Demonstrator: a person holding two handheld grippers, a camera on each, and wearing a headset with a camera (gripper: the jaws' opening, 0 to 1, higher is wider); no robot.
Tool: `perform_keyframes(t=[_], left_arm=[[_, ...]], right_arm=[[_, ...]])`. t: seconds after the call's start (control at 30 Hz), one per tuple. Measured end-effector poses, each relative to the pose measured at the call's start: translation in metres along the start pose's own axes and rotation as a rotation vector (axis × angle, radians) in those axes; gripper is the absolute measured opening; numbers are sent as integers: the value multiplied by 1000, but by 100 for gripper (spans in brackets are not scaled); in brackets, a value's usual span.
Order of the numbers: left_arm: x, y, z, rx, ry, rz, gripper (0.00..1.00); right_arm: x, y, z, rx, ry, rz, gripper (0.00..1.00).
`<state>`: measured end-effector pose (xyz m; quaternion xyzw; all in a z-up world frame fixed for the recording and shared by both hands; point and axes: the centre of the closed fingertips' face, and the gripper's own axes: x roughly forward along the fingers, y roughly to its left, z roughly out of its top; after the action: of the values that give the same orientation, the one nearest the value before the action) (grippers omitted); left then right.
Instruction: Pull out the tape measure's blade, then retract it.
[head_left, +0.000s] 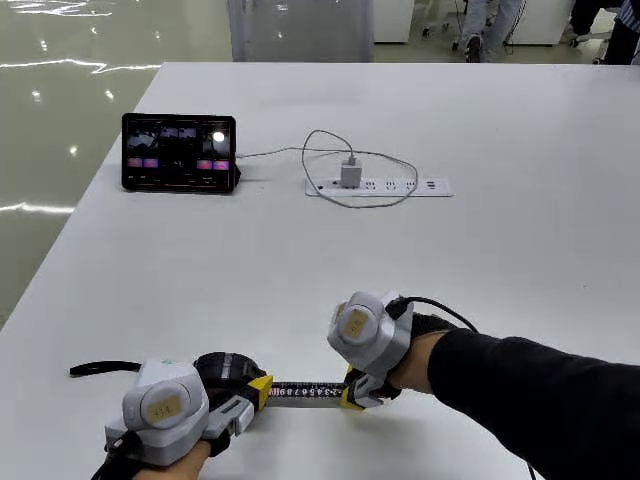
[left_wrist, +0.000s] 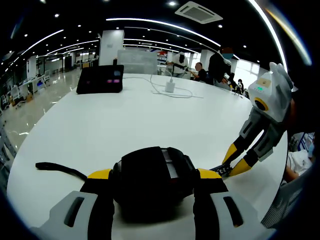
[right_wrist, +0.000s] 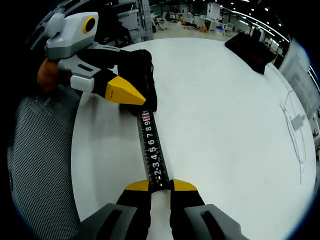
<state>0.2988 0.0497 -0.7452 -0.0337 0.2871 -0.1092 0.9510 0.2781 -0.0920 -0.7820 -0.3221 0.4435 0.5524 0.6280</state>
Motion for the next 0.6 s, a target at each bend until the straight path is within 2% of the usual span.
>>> perform_keyframes(t=[0.6], left_arm=[[0, 0, 0, -4, -2, -1, 59]], right_arm=[[3, 1, 7, 1, -17, 3, 10]])
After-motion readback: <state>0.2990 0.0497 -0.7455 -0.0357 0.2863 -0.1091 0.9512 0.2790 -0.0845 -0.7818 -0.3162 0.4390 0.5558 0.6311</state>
